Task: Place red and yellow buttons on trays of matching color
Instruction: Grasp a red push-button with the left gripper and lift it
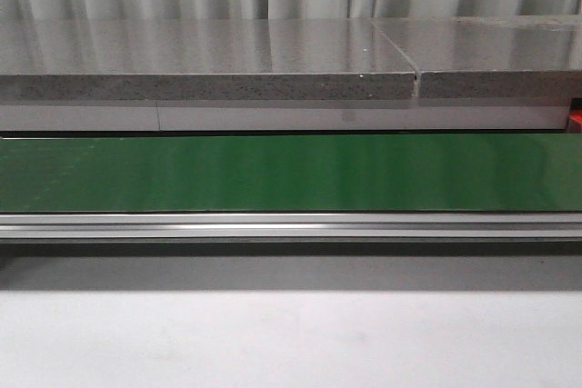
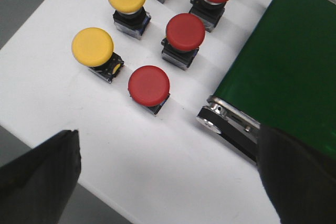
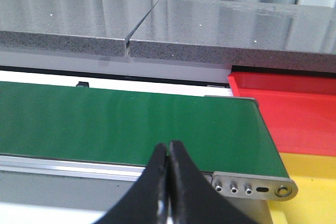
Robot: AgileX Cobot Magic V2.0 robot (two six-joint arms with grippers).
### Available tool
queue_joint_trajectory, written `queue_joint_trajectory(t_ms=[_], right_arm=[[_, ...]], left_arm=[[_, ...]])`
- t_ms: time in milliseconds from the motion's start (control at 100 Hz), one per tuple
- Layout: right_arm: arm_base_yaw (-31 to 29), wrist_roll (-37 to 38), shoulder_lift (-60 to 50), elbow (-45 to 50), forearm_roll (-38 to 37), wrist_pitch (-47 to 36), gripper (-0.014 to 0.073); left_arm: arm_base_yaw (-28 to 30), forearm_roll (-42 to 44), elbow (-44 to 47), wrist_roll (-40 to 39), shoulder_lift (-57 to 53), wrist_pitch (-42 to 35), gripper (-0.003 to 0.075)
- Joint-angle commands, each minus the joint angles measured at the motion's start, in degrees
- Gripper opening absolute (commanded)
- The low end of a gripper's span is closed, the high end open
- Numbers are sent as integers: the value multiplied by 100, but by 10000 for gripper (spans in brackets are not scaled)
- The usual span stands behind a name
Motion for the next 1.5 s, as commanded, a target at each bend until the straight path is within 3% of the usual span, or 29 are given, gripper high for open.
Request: queue_joint_trajectory(t_ms=[0,560,1080,1200,1370,1490], right_arm=[[-27,-29,-106,-82,-28,-465,-67],[-27,-29,-106,-82,-28,-465,-67],[-27,-29,-106,-82,-28,-465,-67],[-27,-29,-106,-82,-28,-465,-67],[-27,-29,-106,-82,-28,-465,-67],[-27,-29,-106,-82,-28,-465,-67]], left_arm=[[204,-142,-175,86,260,-487,660],[382,-132,-188,132,2234,-1451,660],[523,-131,-188,132,2899,-1947,652],[523,-131,-188,132,2899,-1969,534],[523,-131,-188,185,2899,-1981,195],[511,-131,-188,185,2873,-1887,4]])
